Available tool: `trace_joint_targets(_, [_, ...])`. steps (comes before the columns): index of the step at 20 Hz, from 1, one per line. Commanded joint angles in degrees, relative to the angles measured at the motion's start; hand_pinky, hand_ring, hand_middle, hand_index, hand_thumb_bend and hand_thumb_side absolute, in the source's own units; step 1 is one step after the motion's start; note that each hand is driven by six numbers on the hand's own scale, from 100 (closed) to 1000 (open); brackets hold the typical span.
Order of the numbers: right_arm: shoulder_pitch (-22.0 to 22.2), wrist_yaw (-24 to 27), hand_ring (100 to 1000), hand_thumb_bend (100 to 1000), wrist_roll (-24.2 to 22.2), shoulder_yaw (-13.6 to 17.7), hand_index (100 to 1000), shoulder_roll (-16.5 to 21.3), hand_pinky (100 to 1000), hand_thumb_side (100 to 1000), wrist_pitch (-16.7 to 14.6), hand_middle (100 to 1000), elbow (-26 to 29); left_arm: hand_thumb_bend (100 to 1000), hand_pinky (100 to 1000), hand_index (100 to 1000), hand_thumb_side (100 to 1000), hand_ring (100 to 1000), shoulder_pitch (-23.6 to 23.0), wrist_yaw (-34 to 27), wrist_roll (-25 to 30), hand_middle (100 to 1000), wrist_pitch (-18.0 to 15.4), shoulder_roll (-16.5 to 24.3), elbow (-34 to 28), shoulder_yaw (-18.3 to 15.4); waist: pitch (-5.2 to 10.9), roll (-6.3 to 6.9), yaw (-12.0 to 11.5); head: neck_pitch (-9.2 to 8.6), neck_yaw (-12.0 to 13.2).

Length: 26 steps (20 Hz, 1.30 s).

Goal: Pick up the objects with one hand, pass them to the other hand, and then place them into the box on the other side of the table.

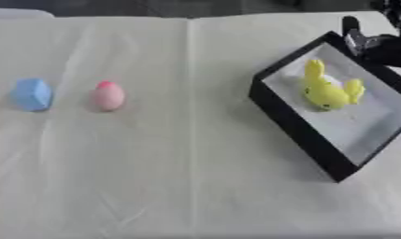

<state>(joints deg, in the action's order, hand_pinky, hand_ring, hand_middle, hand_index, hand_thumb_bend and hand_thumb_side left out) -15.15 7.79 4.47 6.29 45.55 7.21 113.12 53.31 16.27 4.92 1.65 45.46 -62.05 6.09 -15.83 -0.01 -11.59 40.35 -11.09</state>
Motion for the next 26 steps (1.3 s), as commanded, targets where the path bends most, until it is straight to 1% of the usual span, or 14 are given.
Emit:
trace_joint_targets(1, [-1.14, 2.73, 975, 138, 2.73, -0.50, 1000, 0.73, 999, 172, -0.92, 936, 1.45, 785, 912, 898, 219, 809, 3.61, 2.71, 2.61, 671, -2.19, 1.35, 3.59, 3.04, 0.87, 0.19, 0.23, -0.92, 1.00])
trace_joint_targets(2, [-1.36, 3.60, 975, 139, 3.59, -1.03, 1000, 0.59, 999, 173, -1.18, 936, 1.46, 804, 914, 897, 207, 815, 4.76, 3.58, 3.48, 690, -3.05, 0.83, 5.01, 4.12, 0.82, 0.15, 0.28, -1.03, 1.14])
trace_joint_targets(3, [-1.60, 4.51, 974, 135, 4.49, -1.65, 1000, 0.36, 999, 177, -1.38, 934, 1.46, 842, 918, 894, 177, 829, 5.92, 4.48, 4.38, 733, -3.95, 0.25, 6.47, 5.20, 0.75, 0.08, 0.37, -1.19, 1.33])
trace_joint_targets(4, [-1.83, 5.39, 973, 134, 5.26, -2.26, 1000, 0.11, 999, 180, -1.52, 934, 1.47, 845, 922, 892, 180, 838, 7.00, 5.36, 5.26, 757, -4.83, -0.30, 7.91, 6.20, 0.68, -0.01, 0.44, -1.36, 1.49])
trace_joint_targets(6, [-2.25, 7.06, 971, 130, 5.78, -3.35, 1000, -0.54, 999, 188, -1.73, 933, 1.47, 859, 926, 887, 167, 843, 9.04, 7.03, 6.94, 769, -6.50, -1.60, 10.63, 7.74, 0.50, -0.23, 0.59, -1.68, 1.74])
trace_joint_targets(7, [-2.44, 7.91, 968, 197, 5.78, -3.75, 1000, -0.88, 998, 108, -1.79, 929, 1.47, 867, 930, 887, 164, 846, 9.97, 7.88, 7.78, 773, -7.35, -2.36, 12.00, 8.23, 0.41, -0.36, 0.66, -1.82, 1.90])
trace_joint_targets(8, [-2.60, 8.77, 967, 134, 5.72, -4.03, 1000, -1.15, 998, 192, -1.75, 928, 1.47, 879, 930, 883, 167, 846, 10.85, 8.75, 8.65, 779, -8.21, -3.09, 13.41, 8.53, 0.33, -0.48, 0.73, -1.92, 2.06])
trace_joint_targets(10, [-2.97, 10.47, 966, 134, 5.26, -4.65, 1000, -1.76, 997, 199, -1.60, 927, 1.47, 914, 927, 879, 167, 849, 12.43, 10.50, 10.41, 780, -9.97, -4.30, 16.27, 9.26, 0.18, -0.69, 0.85, -2.08, 2.51])
trace_joint_targets(12, [-3.40, 11.54, 965, 133, 4.58, -5.23, 1000, -2.38, 997, 203, -1.44, 926, 1.47, 927, 927, 877, 172, 854, 13.90, 12.33, 12.23, 776, -11.80, -5.44, 19.23, 9.91, 0.08, -0.79, 0.91, -2.12, 3.10])
trace_joint_targets(15, [-4.12, 12.21, 963, 131, 3.90, -5.94, 1000, -3.27, 996, 209, -0.99, 924, 1.47, 936, 928, 870, 161, 861, 15.87, 15.12, 15.02, 781, -14.59, -7.18, 23.76, 9.90, 0.01, -0.94, 0.97, -2.16, 4.06])
trace_joint_targets(19, [-4.64, 12.48, 961, 131, 3.59, -6.45, 1000, -3.91, 996, 211, -0.57, 922, 1.47, 931, 928, 866, 148, 865, 18.17, 18.67, 18.58, 784, -18.14, -8.78, 29.55, 8.72, -0.07, -1.02, 1.03, -2.20, 4.78])
trace_joint_targets(20, [-4.70, 12.52, 959, 132, 3.65, -6.55, 1000, -4.06, 996, 213, -0.37, 921, 1.47, 924, 929, 862, 135, 864, 18.80, 19.56, 19.46, 782, -19.03, -9.15, 30.99, 8.11, -0.10, -1.06, 1.04, -2.27, 4.81])
trace_joint_targets(21, [-4.75, 12.57, 957, 134, 3.74, -6.69, 1000, -4.22, 996, 214, -0.15, 919, 1.47, 907, 930, 854, 100, 867, 19.46, 20.44, 20.34, 785, -19.91, -9.55, 32.41, 7.60, -0.13, -1.08, 1.06, -2.33, 4.78])
trace_joint_targets(26, [-5.46, 12.83, 954, 134, 3.87, -8.12, 1000, -5.29, 995, 229, 1.28, 916, 1.47, 831, 941, 825, 100, 872, 21.54, 24.98, 24.88, 778, -23.46, -10.88, 36.92, 6.64, -0.38, -1.09, 1.24, -2.02, 4.71])
